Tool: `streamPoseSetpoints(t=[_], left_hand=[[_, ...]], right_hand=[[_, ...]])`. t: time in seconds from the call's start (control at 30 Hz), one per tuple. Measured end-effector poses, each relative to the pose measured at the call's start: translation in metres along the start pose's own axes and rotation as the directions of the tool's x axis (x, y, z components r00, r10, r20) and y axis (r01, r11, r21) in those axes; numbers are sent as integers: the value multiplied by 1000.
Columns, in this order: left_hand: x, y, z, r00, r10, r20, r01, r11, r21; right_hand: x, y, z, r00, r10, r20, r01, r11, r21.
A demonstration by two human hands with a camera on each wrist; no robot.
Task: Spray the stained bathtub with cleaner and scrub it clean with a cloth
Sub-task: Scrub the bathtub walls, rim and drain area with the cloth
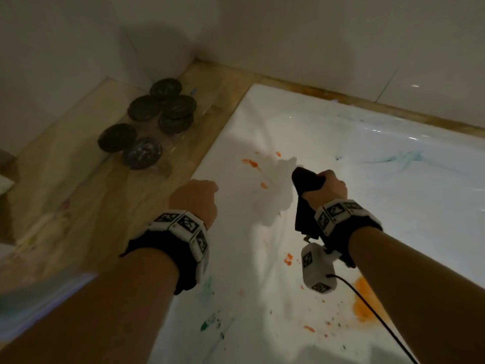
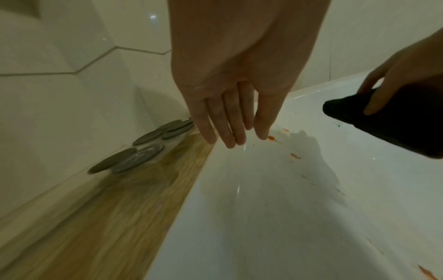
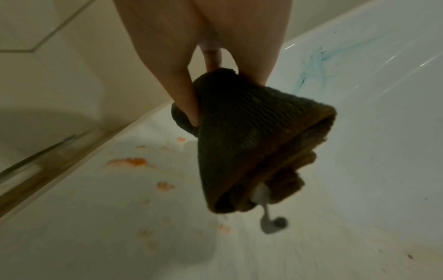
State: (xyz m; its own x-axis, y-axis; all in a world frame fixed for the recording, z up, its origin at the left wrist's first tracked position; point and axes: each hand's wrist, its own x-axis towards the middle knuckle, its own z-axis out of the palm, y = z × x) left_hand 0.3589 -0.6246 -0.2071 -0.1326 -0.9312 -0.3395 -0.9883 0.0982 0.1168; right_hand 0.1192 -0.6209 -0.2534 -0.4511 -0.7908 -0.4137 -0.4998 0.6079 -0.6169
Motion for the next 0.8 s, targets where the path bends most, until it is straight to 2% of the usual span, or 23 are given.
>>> streamPoseSetpoints(t=[0.1, 0.2, 0.33, 0.4, 0.5, 0.63, 0.73, 0.8], left_hand=[[47, 18, 4, 998, 67, -5, -67, 997, 46], [88, 30, -1, 994, 111, 19, -112, 987, 118], [122, 36, -1, 988, 65, 140, -102, 953, 284], [130, 35, 10, 979, 13, 201, -76, 949, 305], [140, 31, 18, 974, -15, 225, -46, 964, 264], [143, 28, 16, 971, -7, 237, -51, 970, 237], [141, 23, 15, 968, 22, 248, -77, 974, 214], [140, 21, 13, 969, 42, 244, -91, 977, 194]], right_hand=[[35, -2, -17, 999, -22, -27, 23, 1000, 21], [67, -9, -24, 997, -75, -24, 72, 994, -87], [105, -20, -20, 975, -217, -50, 198, 948, -249], [118, -24, -11, 950, -287, -126, 245, 931, -270], [133, -31, 3, 892, -346, -290, 287, 930, -227], [146, -44, 8, 840, -319, -439, 272, 948, -168], [156, -51, 14, 875, -293, -385, 196, 942, -271], [156, -52, 27, 909, -281, -309, 209, 946, -247]])
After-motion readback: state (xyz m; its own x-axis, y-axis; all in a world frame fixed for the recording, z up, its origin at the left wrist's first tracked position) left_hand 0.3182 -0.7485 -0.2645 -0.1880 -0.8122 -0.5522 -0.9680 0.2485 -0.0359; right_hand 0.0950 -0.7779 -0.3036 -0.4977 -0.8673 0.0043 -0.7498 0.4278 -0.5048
